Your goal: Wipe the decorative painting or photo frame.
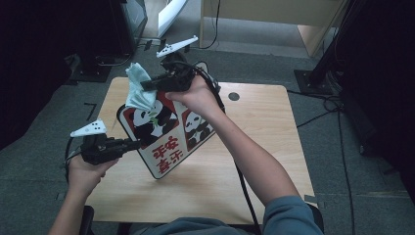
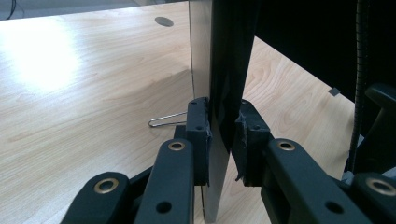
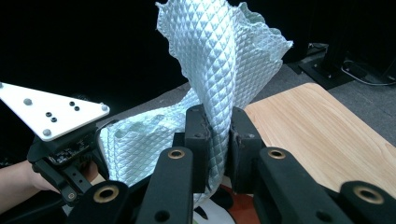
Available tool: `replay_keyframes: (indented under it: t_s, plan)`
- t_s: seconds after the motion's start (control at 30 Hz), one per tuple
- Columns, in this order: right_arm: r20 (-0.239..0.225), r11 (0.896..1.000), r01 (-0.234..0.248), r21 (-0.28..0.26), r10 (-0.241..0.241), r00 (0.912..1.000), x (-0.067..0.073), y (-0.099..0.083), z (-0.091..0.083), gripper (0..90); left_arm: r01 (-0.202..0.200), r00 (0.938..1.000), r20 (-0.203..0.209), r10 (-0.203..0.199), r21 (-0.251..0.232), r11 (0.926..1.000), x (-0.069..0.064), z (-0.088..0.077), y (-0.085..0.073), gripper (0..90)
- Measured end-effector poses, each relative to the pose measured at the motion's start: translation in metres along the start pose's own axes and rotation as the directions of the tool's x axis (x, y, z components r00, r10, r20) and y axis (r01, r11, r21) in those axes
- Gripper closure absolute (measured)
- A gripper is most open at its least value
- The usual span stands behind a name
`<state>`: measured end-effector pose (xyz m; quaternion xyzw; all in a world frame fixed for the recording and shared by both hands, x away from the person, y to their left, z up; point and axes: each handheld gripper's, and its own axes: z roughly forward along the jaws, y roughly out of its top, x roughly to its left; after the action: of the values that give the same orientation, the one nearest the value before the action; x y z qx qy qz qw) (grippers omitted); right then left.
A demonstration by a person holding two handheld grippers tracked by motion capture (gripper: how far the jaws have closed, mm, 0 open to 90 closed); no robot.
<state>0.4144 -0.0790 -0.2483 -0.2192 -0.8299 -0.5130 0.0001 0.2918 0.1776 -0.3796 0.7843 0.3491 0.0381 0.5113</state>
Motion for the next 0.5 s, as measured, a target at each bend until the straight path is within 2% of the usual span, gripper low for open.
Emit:
replay_keyframes:
  t_s: [0.5]
  plan:
    - [0.015,1.0,-0.015,-0.018,0.016,0.9998,-0.012,-0.004,-0.01,79.9,0.001,1.0,0.001,-0.001,0.002,1.0,0.0,0.0,0.0,78.8]
